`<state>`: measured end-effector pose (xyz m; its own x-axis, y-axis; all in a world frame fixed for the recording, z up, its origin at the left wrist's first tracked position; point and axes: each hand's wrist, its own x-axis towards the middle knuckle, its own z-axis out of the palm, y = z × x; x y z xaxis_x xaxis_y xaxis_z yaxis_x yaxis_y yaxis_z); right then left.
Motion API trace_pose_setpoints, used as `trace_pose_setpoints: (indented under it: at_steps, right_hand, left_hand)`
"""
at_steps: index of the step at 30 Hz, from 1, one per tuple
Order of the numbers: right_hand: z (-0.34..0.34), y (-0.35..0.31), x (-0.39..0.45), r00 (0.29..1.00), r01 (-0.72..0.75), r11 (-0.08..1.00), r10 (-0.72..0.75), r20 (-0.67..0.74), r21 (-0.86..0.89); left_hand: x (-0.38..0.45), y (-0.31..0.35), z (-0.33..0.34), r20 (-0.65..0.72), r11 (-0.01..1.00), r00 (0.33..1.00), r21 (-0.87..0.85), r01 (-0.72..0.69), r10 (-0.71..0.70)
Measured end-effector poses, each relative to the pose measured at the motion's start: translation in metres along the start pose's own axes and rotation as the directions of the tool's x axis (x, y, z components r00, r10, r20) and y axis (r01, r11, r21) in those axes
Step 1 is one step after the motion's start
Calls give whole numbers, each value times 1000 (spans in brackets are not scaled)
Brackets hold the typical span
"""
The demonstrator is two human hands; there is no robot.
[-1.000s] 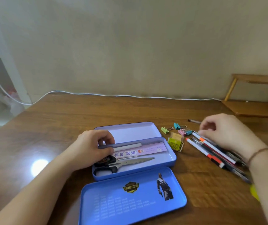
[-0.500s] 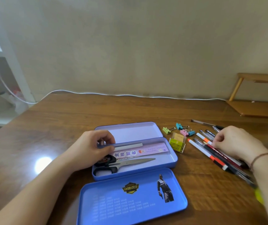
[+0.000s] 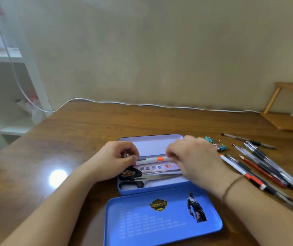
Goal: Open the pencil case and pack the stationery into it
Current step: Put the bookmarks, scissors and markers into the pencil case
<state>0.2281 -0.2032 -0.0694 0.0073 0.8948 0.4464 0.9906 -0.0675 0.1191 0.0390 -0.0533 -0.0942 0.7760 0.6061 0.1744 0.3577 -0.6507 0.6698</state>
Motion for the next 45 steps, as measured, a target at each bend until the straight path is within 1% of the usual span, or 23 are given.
trace_pose_setpoints:
  at_steps: [3,7,10,14,17,18,20,21,22,23,25,27,28,30,32,35,38,40,42,44,45]
  right_hand:
    - [17,-7,6,998,43,999,-43,44,3]
    - [14,-16,12,997,49,992,-57,58,119]
    - [12,-22,20,991,9,990,-27,129,139]
    - [15,-29,23,973,-102,977,59,222,189]
    - [0,-26,20,975,-106,974,62,214,201]
    - [-11,-18,16,979,-131,966,90,185,223]
    - [-32,9,6,970,-242,935,224,99,260]
    - [-41,27,-2,945,-326,914,316,78,242]
    - [-49,45,-10,907,-421,887,410,96,190]
    - [-54,61,-19,852,-518,848,499,157,110]
    - [-56,84,-33,706,-648,758,636,310,-79]
    - [-51,93,-43,585,-684,704,686,432,-191]
    - [-49,95,-45,548,-689,694,688,476,-210]
    - [-46,96,-47,511,-700,683,684,521,-210]
    - [-45,95,-48,507,-701,680,686,522,-213]
    - [-44,92,-47,520,-689,695,671,528,-205]
    - [-42,92,-47,507,-699,689,664,549,-189]
    - [-48,92,-48,537,-723,675,684,493,-149]
    - [-60,92,-48,606,-764,646,721,336,-8]
    - [-69,85,-47,666,-745,622,719,201,241]
    - [-70,78,-45,693,-703,592,694,193,395]
  left_hand:
    - [0,-1,-1,17,998,1000,61,-11,10]
    - [0,-1,-1,1,996,1000,82,-23,23]
    - [1,-2,0,-5,997,1000,78,-20,21]
    - [1,-2,1,19,998,999,45,-51,50]
    - [2,-3,1,3,998,1000,51,-30,30]
    - [2,-3,2,-1,998,1000,52,-23,23]
    - [3,-4,3,-7,998,1000,62,-14,14]
    - [3,-4,3,-10,998,1000,66,-13,14]
    - [3,-4,3,-13,998,1000,68,-19,19]
    - [3,-4,3,-15,997,999,66,-28,29]
    - [2,-3,4,-5,998,999,52,-43,43]
    - [1,-3,4,-7,998,999,41,-40,41]
    - [1,-3,4,-14,998,999,44,-37,37]
    - [2,-4,5,-25,997,999,64,-31,33]
    - [2,-4,5,-26,997,999,72,-28,30]
    - [1,-5,6,-28,997,999,76,-29,31]
    - [1,-5,6,-32,997,999,79,-27,30]
    - [1,-4,6,-29,997,999,78,-25,27]
    - [2,-4,6,-25,997,999,78,-22,24]
    - [2,-5,6,-26,996,999,86,-18,21]
    - [2,-6,6,-28,996,999,91,-15,18]
